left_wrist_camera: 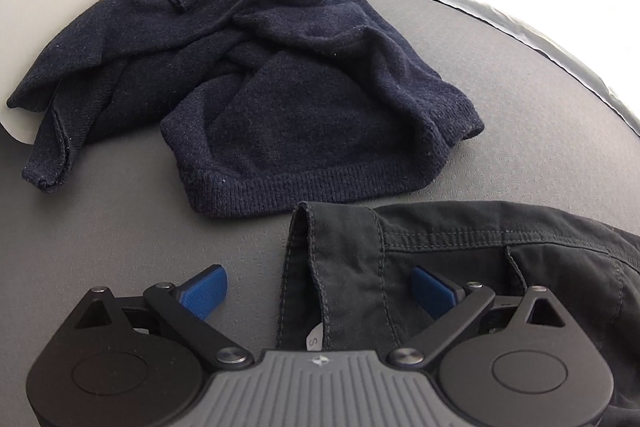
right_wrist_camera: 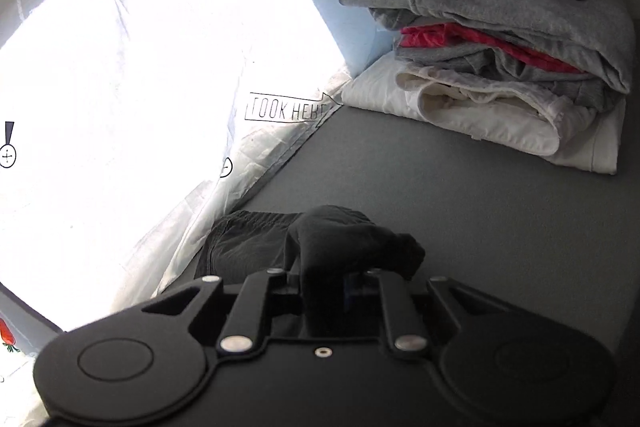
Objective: Fold clothes
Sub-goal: 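Release the pants leg with the right gripper and move both grippers back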
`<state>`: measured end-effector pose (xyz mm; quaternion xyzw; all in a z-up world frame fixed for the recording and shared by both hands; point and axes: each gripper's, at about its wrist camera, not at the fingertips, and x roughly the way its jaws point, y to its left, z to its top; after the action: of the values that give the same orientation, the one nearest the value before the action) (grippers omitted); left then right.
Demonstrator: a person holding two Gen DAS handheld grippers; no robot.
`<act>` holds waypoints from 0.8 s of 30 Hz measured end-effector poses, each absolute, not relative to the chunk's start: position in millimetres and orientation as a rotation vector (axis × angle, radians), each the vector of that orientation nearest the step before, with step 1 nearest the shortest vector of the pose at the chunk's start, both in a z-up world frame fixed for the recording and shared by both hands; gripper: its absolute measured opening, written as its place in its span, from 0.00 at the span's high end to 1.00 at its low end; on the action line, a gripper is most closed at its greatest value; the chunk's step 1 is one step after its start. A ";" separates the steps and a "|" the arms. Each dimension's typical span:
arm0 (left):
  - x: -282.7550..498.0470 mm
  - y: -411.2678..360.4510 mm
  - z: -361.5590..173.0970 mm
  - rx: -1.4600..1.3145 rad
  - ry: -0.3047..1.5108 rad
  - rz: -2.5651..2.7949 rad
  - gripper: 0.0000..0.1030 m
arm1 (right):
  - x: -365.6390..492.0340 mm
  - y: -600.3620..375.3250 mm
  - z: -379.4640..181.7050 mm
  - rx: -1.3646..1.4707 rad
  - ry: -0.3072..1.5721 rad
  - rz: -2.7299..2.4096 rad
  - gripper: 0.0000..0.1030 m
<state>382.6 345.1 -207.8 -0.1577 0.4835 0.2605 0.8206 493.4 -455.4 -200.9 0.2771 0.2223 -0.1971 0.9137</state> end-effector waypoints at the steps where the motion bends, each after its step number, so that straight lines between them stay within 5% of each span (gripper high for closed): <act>1: 382.5 344.6 -208.0 -0.337 1.029 0.557 0.05 | 495.1 -453.8 -181.7 0.521 0.404 -0.348 0.87; 6: 382.4 340.4 -209.9 -0.323 1.022 0.558 0.00 | 481.2 -466.1 -131.4 0.427 0.226 -0.376 0.85; 14: 380.6 343.6 -210.4 -0.340 1.026 0.549 0.01 | 483.8 -488.0 -229.2 0.384 0.719 -0.577 0.74; 16: 375.5 345.9 -207.1 -0.377 1.022 0.548 0.01 | 462.4 -484.9 -231.6 0.437 0.691 -0.580 0.52; 22: 338.1 340.1 -180.9 -0.440 0.945 0.537 0.02 | 395.6 -464.9 -216.0 0.446 0.658 -0.527 0.54; 24: 320.7 335.8 -175.4 -0.463 0.927 0.527 0.02 | 366.7 -458.5 -212.0 0.464 0.637 -0.488 0.64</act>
<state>320.7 335.8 -175.4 -0.2188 0.4380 0.2488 0.8357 366.7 -458.5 -212.0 0.2236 0.3074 -0.2352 0.8946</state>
